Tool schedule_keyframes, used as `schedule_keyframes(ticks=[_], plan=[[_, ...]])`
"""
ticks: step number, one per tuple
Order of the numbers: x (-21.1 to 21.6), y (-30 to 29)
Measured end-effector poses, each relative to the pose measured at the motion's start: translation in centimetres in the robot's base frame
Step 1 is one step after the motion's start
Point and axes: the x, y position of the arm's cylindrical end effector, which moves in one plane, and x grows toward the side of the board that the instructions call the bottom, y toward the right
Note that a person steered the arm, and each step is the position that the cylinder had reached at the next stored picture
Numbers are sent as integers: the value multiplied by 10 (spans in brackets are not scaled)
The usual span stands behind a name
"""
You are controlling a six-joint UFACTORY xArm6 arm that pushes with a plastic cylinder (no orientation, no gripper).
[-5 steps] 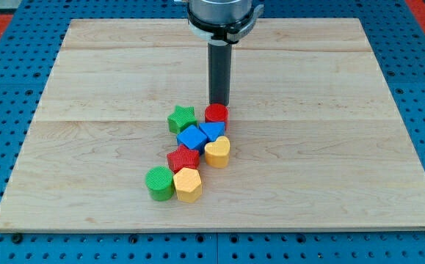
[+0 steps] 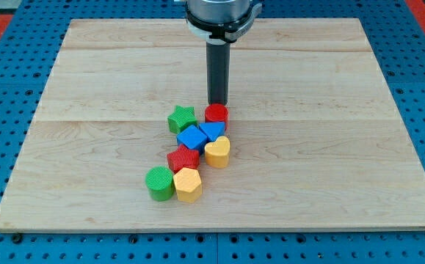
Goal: Move red star towards center left
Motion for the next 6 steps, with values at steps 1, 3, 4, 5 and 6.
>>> schedule_keyframes(ticks=[1, 3, 4, 5, 6], plan=[[-17, -5], [-21, 0], [-24, 9], [-52, 67], [-10, 158]])
